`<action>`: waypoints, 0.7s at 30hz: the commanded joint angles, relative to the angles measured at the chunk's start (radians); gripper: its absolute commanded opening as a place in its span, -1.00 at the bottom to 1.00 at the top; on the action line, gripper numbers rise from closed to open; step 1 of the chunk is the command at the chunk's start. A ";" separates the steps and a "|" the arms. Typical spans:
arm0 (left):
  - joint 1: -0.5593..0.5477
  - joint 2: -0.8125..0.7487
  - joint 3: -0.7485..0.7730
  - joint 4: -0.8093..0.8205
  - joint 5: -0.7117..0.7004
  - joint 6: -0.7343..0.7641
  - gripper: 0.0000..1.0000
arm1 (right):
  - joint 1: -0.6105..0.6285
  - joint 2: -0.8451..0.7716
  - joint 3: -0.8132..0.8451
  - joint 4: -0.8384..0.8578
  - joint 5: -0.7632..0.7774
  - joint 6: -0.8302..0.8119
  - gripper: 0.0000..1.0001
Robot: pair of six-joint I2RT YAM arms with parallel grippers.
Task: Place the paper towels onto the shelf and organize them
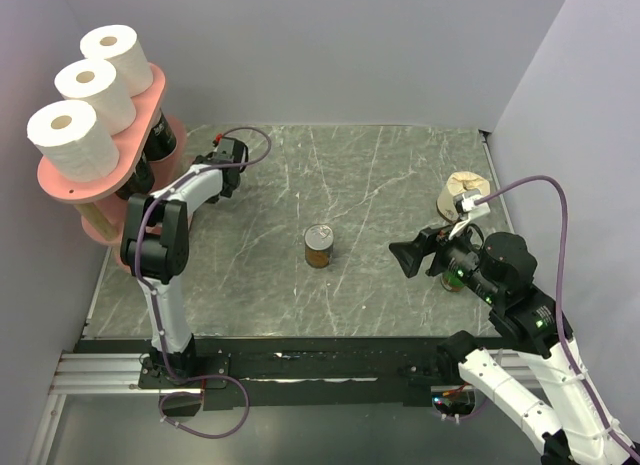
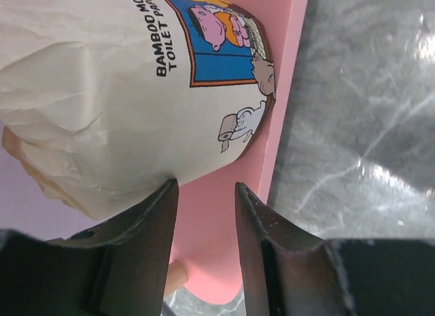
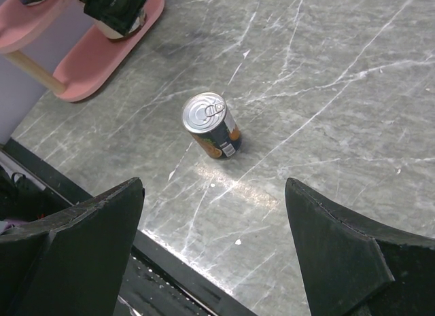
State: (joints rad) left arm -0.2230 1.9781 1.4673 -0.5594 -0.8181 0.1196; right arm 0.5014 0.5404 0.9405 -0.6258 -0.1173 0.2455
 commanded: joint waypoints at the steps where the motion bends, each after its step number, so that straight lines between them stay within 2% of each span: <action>1: 0.027 0.039 0.060 0.012 -0.023 0.002 -0.10 | 0.006 0.010 0.001 0.064 0.005 0.001 0.82; 7: 0.028 0.042 0.117 0.004 0.020 0.005 -0.09 | 0.005 0.056 0.032 0.061 0.008 0.008 0.82; 10: 0.013 0.005 0.157 -0.028 0.092 -0.037 -0.09 | 0.006 0.070 0.026 0.078 0.010 0.024 0.81; 15: -0.032 -0.166 0.133 -0.025 0.256 -0.103 -0.02 | 0.006 0.102 0.011 0.103 0.048 0.043 0.80; 16: -0.039 -0.188 0.134 -0.036 0.323 -0.113 0.00 | 0.005 0.124 0.014 0.104 0.062 0.041 0.80; 20: -0.111 -0.352 0.096 -0.036 0.445 -0.173 0.16 | 0.003 0.202 0.055 0.100 0.186 0.011 0.80; 21: -0.124 -0.384 0.082 -0.022 0.482 -0.182 0.20 | 0.000 0.223 0.064 0.103 0.279 0.003 0.81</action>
State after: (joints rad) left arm -0.2893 1.7687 1.5726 -0.6083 -0.5198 0.0124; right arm 0.5014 0.6868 0.9440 -0.5735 -0.0399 0.2710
